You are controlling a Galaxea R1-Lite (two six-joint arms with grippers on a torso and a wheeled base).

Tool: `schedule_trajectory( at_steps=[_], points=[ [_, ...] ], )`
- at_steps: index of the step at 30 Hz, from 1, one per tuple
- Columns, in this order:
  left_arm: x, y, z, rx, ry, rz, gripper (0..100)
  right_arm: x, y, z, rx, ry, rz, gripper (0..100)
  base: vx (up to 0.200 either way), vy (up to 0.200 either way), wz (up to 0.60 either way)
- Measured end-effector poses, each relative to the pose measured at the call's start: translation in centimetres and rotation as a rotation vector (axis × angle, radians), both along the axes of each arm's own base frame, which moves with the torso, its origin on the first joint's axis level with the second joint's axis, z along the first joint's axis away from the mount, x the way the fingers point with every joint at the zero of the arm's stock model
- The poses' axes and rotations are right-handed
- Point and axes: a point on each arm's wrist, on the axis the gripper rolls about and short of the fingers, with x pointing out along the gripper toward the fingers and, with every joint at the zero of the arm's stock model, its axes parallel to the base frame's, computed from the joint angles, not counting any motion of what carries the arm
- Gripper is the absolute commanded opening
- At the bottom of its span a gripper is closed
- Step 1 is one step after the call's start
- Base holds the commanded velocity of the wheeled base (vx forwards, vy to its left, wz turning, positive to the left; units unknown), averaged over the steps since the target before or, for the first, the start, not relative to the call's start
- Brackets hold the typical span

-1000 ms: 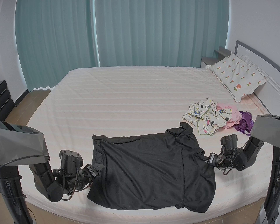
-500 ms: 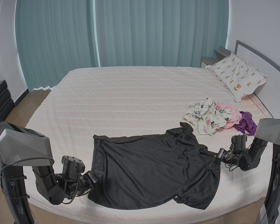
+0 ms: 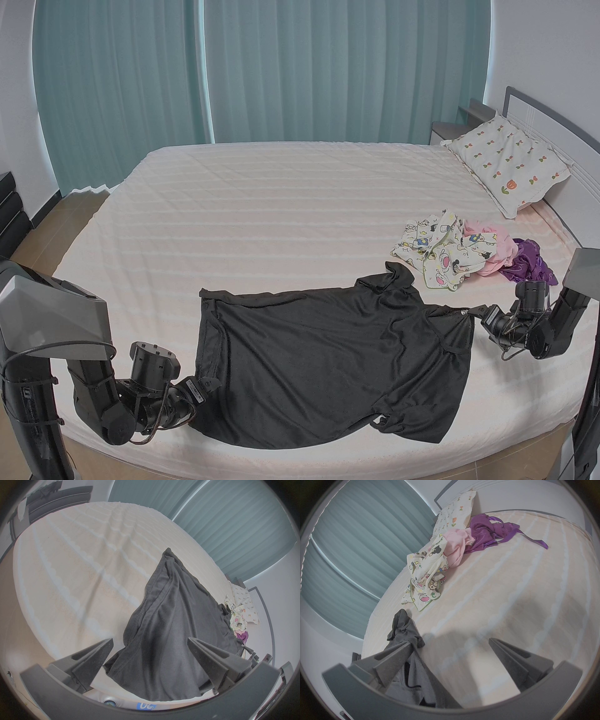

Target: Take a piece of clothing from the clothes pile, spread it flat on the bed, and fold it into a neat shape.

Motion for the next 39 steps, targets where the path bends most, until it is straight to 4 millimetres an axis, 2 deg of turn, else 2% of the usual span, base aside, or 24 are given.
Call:
schedule_trajectory(
  at_steps=[5,11,16,23,31,32,39],
  points=[
    [-0.9,0.0,-0.3,0.054,0.020,-0.064,100,-1.8,-0.2,0.2,0.017,0.044,-0.020,100,0.000,0.000,0.00],
    [-1.9,-0.1,-0.8,0.091,0.053,-0.109,100,-2.8,-1.4,-0.5,0.001,0.084,-0.081,100,0.000,0.000,0.00],
    [-2.2,-0.5,-1.3,0.110,0.074,-0.128,100,-3.5,-1.6,-1.0,0.011,0.109,-0.084,100,0.000,0.000,0.00],
    [-2.3,-1.0,-1.8,0.145,0.068,-0.128,100,-5.6,0.5,-1.7,0.028,0.179,-0.032,100,0.000,0.000,0.00],
    [-1.9,-1.3,-2.5,0.172,0.038,-0.106,100,-9.5,3.4,-2.3,0.054,0.235,0.096,100,0.000,0.000,0.00],
    [-1.9,-1.4,-2.6,0.178,0.038,-0.106,0,-10.0,3.8,-2.3,0.057,0.230,0.118,100,0.000,0.000,0.00],
    [-2.0,-1.5,-3.2,0.208,0.044,-0.110,0,-12.2,5.6,-2.3,0.038,0.155,0.225,100,0.000,0.000,0.00]
  ],
)
